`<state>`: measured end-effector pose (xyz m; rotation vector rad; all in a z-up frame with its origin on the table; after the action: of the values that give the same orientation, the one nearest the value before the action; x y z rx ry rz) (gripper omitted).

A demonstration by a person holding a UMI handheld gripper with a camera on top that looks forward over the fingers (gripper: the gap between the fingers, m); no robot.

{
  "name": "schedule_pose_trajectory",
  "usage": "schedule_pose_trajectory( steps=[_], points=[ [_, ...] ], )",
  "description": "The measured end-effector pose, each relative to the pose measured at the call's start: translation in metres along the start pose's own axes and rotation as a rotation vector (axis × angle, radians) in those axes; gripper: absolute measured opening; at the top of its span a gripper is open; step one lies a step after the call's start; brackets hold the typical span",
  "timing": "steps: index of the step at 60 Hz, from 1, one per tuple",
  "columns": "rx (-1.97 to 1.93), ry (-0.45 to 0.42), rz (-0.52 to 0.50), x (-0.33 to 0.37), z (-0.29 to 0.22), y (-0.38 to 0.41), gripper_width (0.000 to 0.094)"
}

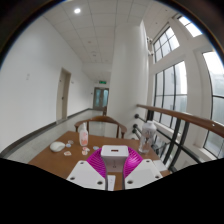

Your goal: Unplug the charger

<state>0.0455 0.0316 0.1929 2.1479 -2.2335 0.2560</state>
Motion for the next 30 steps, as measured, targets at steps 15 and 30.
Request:
schedule_pose_trajectory(
  steps=[15,30],
  points=[
    [-0.035,0.364,0.018,-0.018,0.149,-0.05,0.0191],
    [-0.04,0.439,0.033,-0.039,0.183,-0.057,0.0283]
  ],
)
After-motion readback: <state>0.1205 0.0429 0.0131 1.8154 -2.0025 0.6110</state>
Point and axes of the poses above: the point between the fingertips, and its own axes, seen from behind it with the camera up: y to the left, z down, x backward, against the way the camera looks, the point moved 1 cm from there along x, backward, against the way the camera looks, and after that the axes turned 1 degree about -x, right-handed, at the moved point
